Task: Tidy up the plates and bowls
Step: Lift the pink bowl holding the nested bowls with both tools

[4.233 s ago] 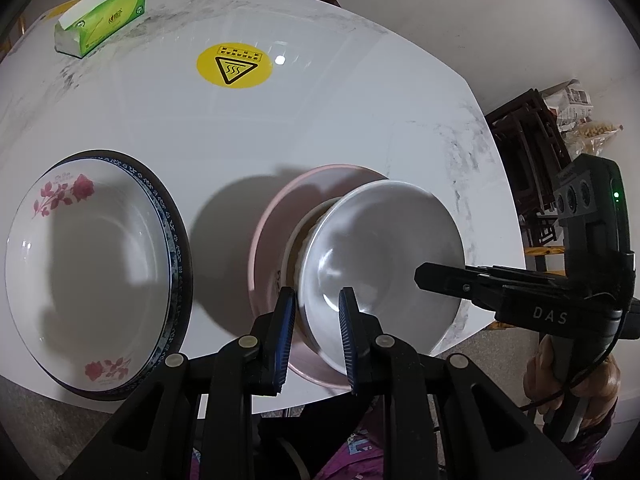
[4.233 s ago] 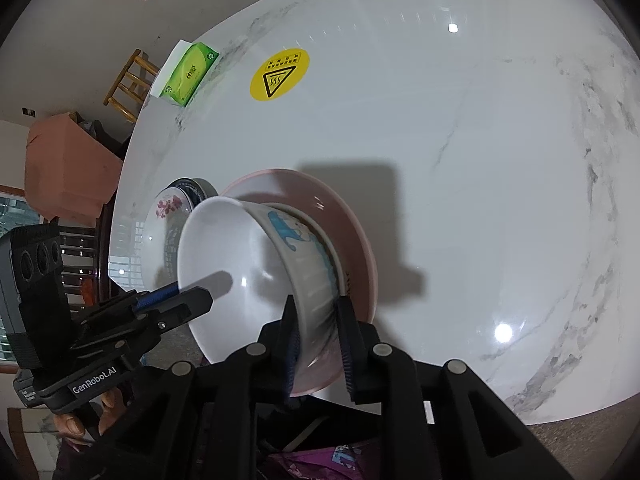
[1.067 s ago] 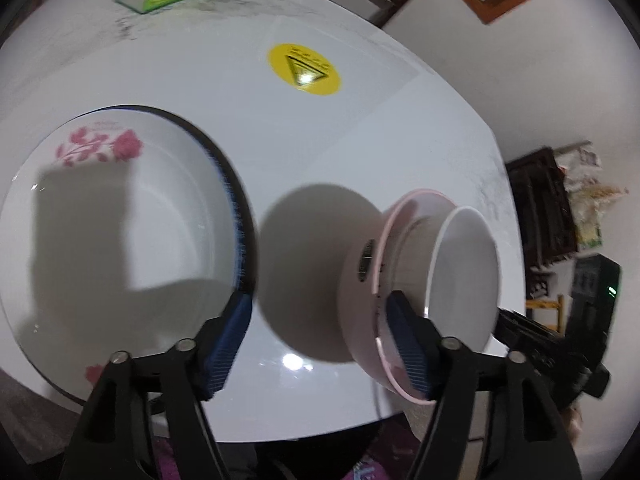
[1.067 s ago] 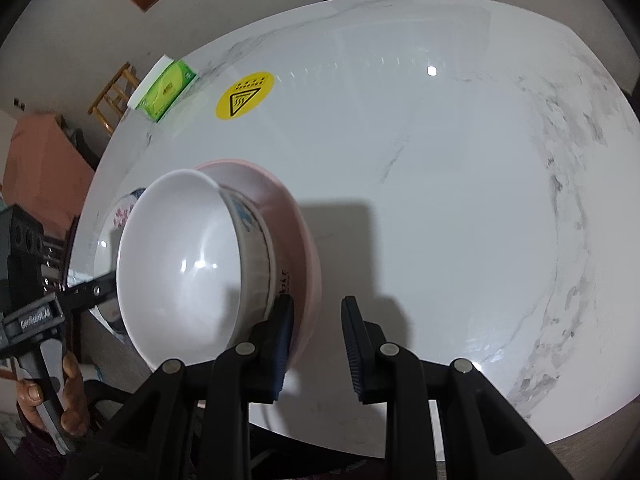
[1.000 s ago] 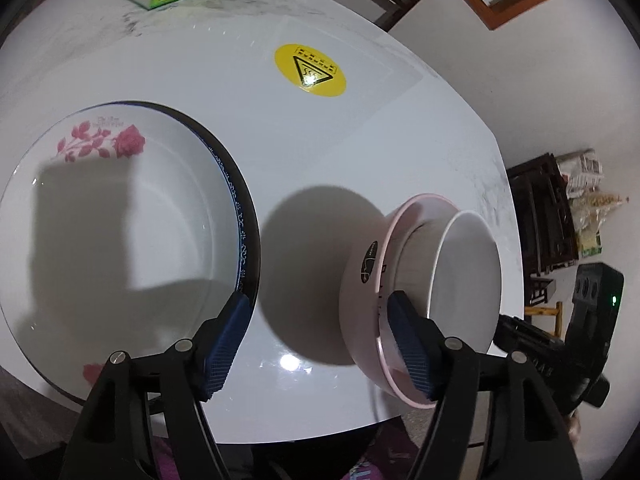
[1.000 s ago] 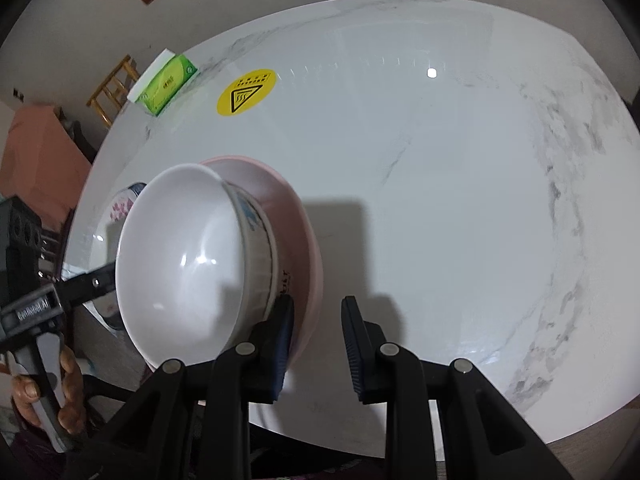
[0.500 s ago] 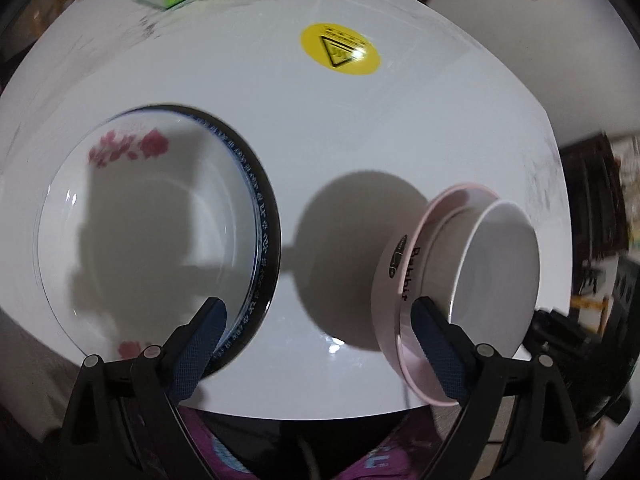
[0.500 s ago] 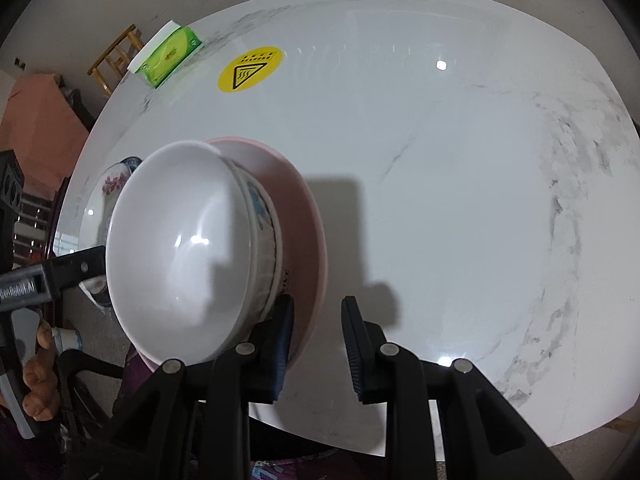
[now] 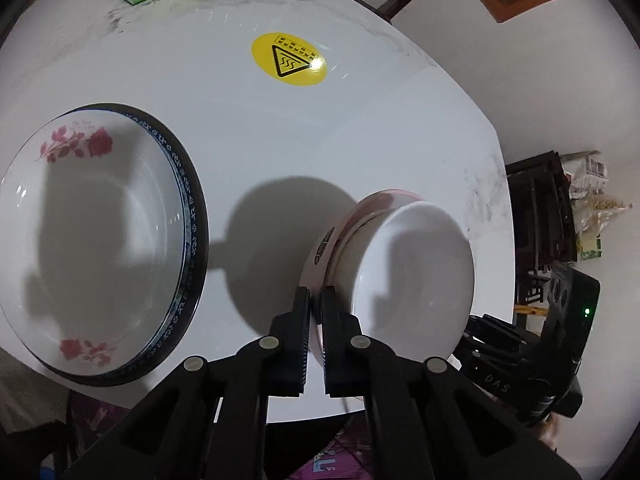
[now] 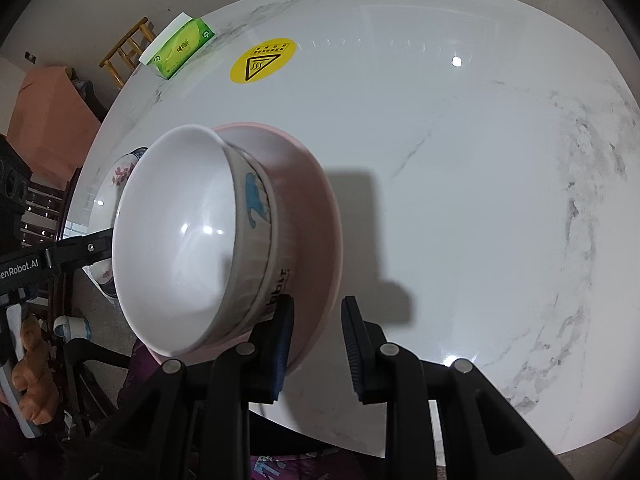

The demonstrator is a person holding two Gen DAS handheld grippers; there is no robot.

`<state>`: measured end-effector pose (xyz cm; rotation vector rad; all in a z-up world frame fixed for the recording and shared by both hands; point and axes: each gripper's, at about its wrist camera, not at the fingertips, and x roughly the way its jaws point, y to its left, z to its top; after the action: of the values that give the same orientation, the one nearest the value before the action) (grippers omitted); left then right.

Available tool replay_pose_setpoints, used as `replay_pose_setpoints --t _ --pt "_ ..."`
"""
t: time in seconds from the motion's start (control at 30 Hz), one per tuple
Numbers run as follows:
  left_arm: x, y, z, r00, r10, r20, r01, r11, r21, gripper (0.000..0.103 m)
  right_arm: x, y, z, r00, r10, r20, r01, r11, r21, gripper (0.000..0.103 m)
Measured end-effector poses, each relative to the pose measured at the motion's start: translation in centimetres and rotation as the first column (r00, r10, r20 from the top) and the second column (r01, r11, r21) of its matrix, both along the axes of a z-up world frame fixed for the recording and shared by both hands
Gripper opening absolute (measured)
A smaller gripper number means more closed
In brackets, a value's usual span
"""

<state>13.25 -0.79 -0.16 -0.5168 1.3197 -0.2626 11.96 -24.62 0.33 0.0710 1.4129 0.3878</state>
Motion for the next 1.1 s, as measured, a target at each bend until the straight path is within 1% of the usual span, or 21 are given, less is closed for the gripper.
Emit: replay_pose_setpoints --t 0.1,0.23,0.27,0.33,0.37,0.4,0.43,0.47,0.5,0.53,0.57,0.6,0.63,0.7,0.73,0.77,0.8,0.87,0.97,1.03,1.1 --pt "-0.2 -0.4 0.1 1.0 -0.005 0.023 0.005 0.999 0.032 0.001 0.0 0.1 0.0 1.0 -0.001 0.0 0.001 1.0 -0.012 0.025" --pt "0.4 -0.4 -0.1 1.0 0.001 -0.001 -0.001 1.0 0.024 0.001 0.2 0.4 -0.3 1.0 -0.02 -0.017 0.019 1.0 -0.016 0.025" --pt "0.4 -0.4 -0.2 1.0 0.0 -0.007 0.0 1.0 0.024 0.002 0.3 0.3 -0.5 0.999 -0.035 -0.025 0.035 0.999 -0.012 0.025" --pt "0.7 -0.9 -0.1 1.0 0.004 -0.002 -0.003 0.999 0.054 0.009 0.5 0.3 -0.7 0.998 -0.056 -0.027 0.056 0.998 -0.027 0.025" --pt "0.7 -1.0 0.0 1.0 0.003 0.005 -0.004 0.997 0.075 0.021 0.6 0.3 -0.7 0.998 -0.062 -0.021 0.061 0.997 -0.038 0.026" --pt "0.7 -1.2 0.0 1.0 0.01 0.005 -0.01 0.993 0.117 0.037 0.5 0.3 -0.7 0.998 -0.062 -0.015 0.062 0.997 -0.047 0.026" --pt "0.8 -1.1 -0.3 0.999 0.03 -0.013 -0.028 0.989 0.143 0.045 0.5 0.4 -0.6 0.998 -0.06 -0.007 0.059 0.996 -0.065 0.026" --pt "0.9 -0.8 -0.6 0.999 0.04 -0.034 -0.035 0.991 0.131 0.057 0.4 0.4 -0.6 0.999 -0.05 -0.001 0.05 0.996 -0.076 0.026" --pt "1.0 -0.4 -1.1 0.997 0.049 -0.055 -0.043 0.992 0.116 0.062 0.3 0.5 -0.6 0.999 -0.04 0.008 0.04 0.996 -0.085 0.026" --pt "1.1 0.0 -1.5 0.996 0.053 -0.075 -0.046 0.994 0.099 0.065 0.3 0.5 -0.5 0.999 -0.032 0.011 0.033 0.996 -0.084 0.025" --pt "1.1 0.1 -1.7 0.996 0.054 -0.077 -0.047 0.994 0.1 0.07 0.3 0.4 -0.6 1.0 -0.024 0.008 0.024 0.997 -0.067 0.023" --pt "1.0 0.1 -1.6 0.996 0.053 -0.068 -0.045 0.993 0.108 0.07 0.3 0.5 -0.6 1.0 -0.018 0.005 0.018 0.998 -0.063 0.022" --pt "0.9 -0.2 -1.3 0.999 0.032 -0.041 -0.026 0.992 0.127 0.068 0.4 0.5 -0.5 1.0 -0.014 0.005 0.014 0.998 -0.065 0.022" --pt "0.7 -0.7 -0.8 1.0 -0.015 0.003 0.014 0.993 0.113 0.034 0.6 0.5 -0.4 1.0 -0.007 0.012 0.007 0.998 -0.061 0.022" --pt "0.7 -1.0 -0.5 0.999 -0.04 0.008 0.039 0.995 0.089 0.027 0.8 0.5 -0.4 1.0 -0.007 0.011 0.007 0.998 -0.056 0.021" --pt "0.8 -1.4 -0.3 0.998 -0.062 0.013 0.061 0.996 0.071 0.012 1.0 0.3 -0.5 1.0 -0.008 0.003 0.008 0.999 -0.042 0.021" --pt "0.8 -1.7 -0.1 0.997 -0.079 0.017 0.078 0.995 0.064 0.004 1.1 0.1 -0.5 1.0 -0.014 -0.004 0.013 1.0 -0.027 0.02" --pt "0.7 -1.7 0.1 0.997 -0.081 0.015 0.08 0.995 0.066 0.004 1.2 -0.3 -0.7 1.0 -0.015 -0.017 0.014 1.0 -0.006 0.02" --pt "1.2 -0.8 -0.3 0.995 -0.094 -0.043 0.094 0.996 -0.015 0.005 1.4 -1.0 -1.1 0.998 -0.018 -0.053 0.02 0.999 0.049 0.019" --pt "1.1 -0.6 -0.5 0.989 -0.118 -0.086 0.114 0.992 -0.043 0.005 1.6 -1.3 -1.4 0.997 -0.019 -0.072 0.025 0.996 0.082 0.018" --pt "1.0 -1.0 -0.4 0.983 -0.161 -0.093 0.16 0.987 -0.024 0.009 1.7 -1.3 -1.2 0.998 -0.017 -0.065 0.022 0.997 0.078 0.018"
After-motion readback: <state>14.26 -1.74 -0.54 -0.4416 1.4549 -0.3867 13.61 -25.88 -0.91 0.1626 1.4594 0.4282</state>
